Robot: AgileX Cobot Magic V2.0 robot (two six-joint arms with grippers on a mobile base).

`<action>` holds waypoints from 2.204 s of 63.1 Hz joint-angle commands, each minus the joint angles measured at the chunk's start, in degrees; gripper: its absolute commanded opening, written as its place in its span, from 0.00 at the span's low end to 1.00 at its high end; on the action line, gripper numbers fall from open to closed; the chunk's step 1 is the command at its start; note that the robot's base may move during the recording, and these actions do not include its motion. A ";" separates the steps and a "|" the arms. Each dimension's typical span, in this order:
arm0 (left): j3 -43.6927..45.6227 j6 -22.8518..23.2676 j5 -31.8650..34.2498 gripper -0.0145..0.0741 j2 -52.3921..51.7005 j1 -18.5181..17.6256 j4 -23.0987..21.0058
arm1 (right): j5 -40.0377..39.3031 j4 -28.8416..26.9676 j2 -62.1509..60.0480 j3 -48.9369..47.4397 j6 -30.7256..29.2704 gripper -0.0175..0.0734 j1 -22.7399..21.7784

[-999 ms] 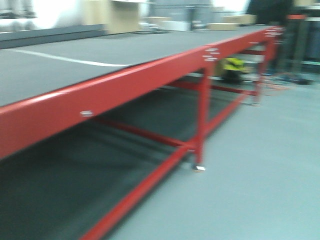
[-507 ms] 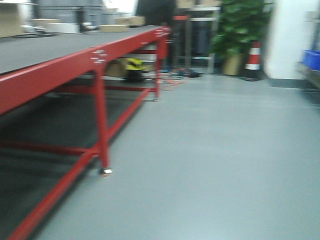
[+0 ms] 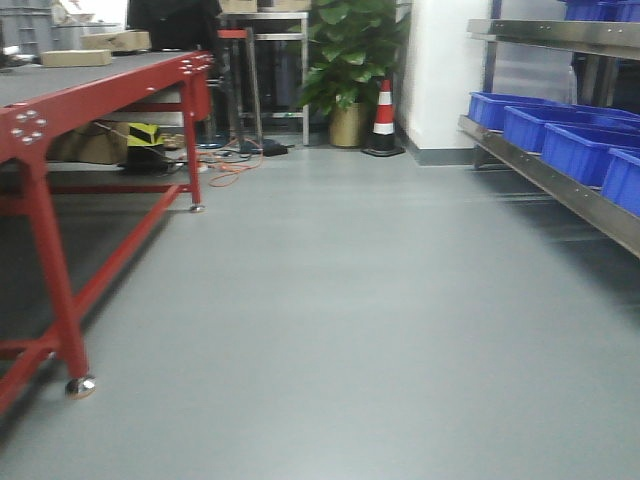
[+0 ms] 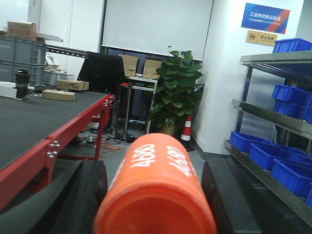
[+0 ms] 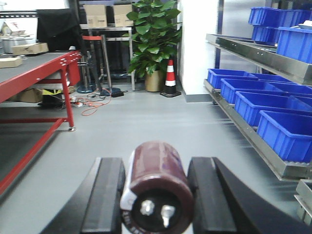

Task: Place cylindrical capacitor in blue bin on shelf
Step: 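Drive the base to the steel shelf holding both cylinders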

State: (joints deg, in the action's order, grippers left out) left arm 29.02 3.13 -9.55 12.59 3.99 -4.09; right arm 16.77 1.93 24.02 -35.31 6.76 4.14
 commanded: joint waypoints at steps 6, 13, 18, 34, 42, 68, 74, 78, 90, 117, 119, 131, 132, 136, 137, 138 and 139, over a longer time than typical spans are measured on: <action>0.09 0.12 1.53 0.04 -0.30 -0.32 -0.23 | -1.77 0.64 -0.19 0.05 -0.32 0.01 -0.11; 0.09 0.12 1.53 0.04 -0.30 -0.32 -0.23 | -1.77 0.64 -0.19 0.05 -0.32 0.01 -0.11; 0.09 0.12 1.53 0.04 -0.30 -0.32 -0.23 | -1.77 0.64 -0.19 0.05 -0.32 0.01 -0.11; 0.09 0.12 1.53 0.04 -0.30 -0.32 -0.23 | -1.77 0.64 -0.19 0.05 -0.32 0.01 -0.11; 0.09 0.12 1.53 0.04 -0.30 -0.32 -0.23 | -1.77 0.64 -0.19 0.05 -0.32 0.01 -0.11; 0.09 0.12 1.53 0.04 -0.30 -0.32 -0.23 | -1.77 0.64 -0.19 0.05 -0.32 0.01 -0.11; 0.09 0.12 1.53 0.04 -0.30 -0.32 -0.23 | -1.89 0.64 -0.17 0.05 -0.32 0.01 -0.11; 0.09 0.12 1.53 0.04 -0.30 -0.32 -0.23 | -1.89 0.64 -0.17 0.05 -0.32 0.01 -0.11; 0.09 0.12 1.53 0.04 -0.30 -0.32 -0.23 | -1.89 0.64 -0.17 0.05 -0.32 0.01 -0.11; 0.09 0.12 1.53 0.04 -0.30 -0.32 -0.23 | -1.89 0.64 -0.17 0.05 -0.32 0.01 -0.11; 0.09 0.12 1.53 0.04 -0.30 -0.32 -0.23 | -1.89 0.64 -0.17 0.05 -0.32 0.01 -0.11; 0.09 0.12 1.53 0.04 -0.30 -0.32 -0.23 | -1.89 0.64 -0.17 0.05 -0.32 0.01 -0.11; 0.09 0.12 1.53 0.04 -0.30 -0.32 -0.23 | -1.89 0.64 -0.17 0.05 -0.32 0.01 -0.11; 0.09 0.12 1.53 0.04 -0.30 -0.32 -0.23 | -1.89 0.64 -0.17 0.05 -0.32 0.01 -0.11; 0.09 0.12 1.53 0.04 -0.30 -0.32 -0.23 | -1.89 0.64 -0.17 0.05 -0.32 0.01 -0.11; 0.09 0.12 1.53 0.04 -0.30 -0.32 -0.23 | -1.89 0.64 -0.17 0.05 -0.32 0.01 -0.11; 0.09 0.12 1.53 0.04 -0.30 -0.32 -0.23 | -1.89 0.64 -0.17 0.05 -0.32 0.01 -0.11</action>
State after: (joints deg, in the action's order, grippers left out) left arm 29.02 3.13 -9.55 12.59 3.99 -4.09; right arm 16.77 1.93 24.02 -35.31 6.76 4.14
